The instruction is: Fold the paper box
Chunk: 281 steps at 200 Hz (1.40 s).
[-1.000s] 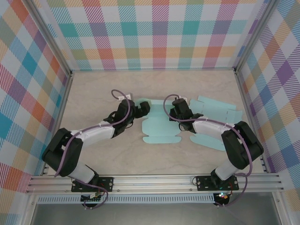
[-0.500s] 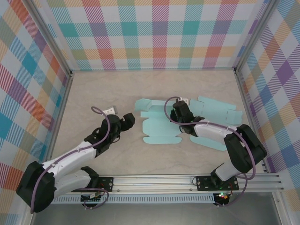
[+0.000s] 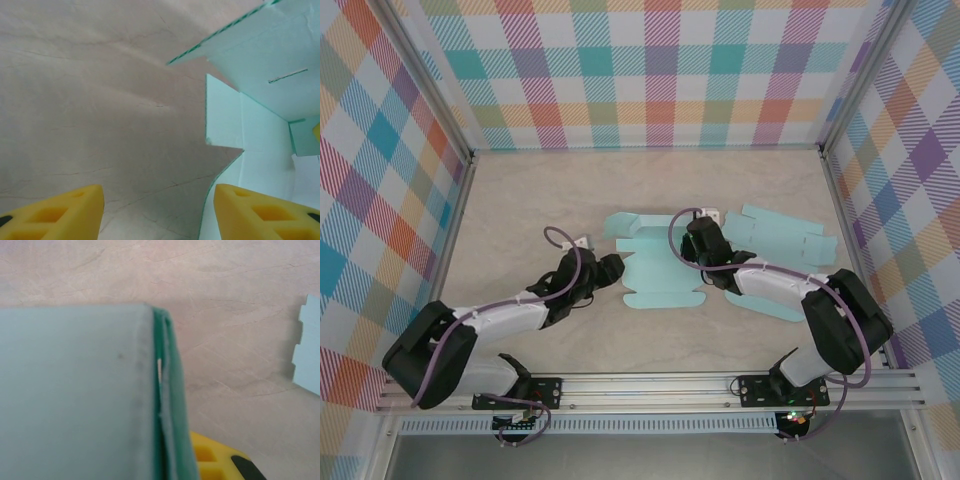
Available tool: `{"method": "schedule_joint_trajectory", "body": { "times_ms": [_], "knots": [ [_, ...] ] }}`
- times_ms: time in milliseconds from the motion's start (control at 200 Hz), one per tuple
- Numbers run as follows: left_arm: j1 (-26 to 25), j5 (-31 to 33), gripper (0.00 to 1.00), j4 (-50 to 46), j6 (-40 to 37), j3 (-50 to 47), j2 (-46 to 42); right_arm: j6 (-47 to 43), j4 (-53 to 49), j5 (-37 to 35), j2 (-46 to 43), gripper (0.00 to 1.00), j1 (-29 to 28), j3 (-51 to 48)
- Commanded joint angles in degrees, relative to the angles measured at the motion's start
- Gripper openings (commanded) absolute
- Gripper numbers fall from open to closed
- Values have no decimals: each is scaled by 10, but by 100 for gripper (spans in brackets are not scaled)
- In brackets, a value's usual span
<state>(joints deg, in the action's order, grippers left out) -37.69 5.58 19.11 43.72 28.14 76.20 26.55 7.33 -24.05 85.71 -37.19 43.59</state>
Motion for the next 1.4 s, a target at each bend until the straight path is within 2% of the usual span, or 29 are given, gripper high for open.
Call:
{"method": "schedule_joint_trajectory", "body": {
  "times_ms": [0,215,440,775,950,1050,1295,1400],
  "knots": [
    [-9,-2,59,61,-8,33,29,-4,13,-9,-12,0,-6,-3],
    [-11,7,52,87,-22,64,71,-7,15,-6,-8,0,-10,-2],
    [-18,-22,31,114,-28,99,105,-7,15,-2,5,0,-14,4],
    [-41,-25,25,109,-42,131,132,-5,15,6,20,0,-24,12],
    [-53,-34,25,115,-39,150,161,0,16,6,25,0,-32,14],
    [-55,-40,30,122,-37,155,172,7,12,5,28,0,-32,15],
    [-55,-20,27,131,-36,127,140,25,-13,-26,31,0,-32,15],
    [-54,-23,22,140,-37,115,122,30,-16,-28,38,0,-33,18]
  ]
}}
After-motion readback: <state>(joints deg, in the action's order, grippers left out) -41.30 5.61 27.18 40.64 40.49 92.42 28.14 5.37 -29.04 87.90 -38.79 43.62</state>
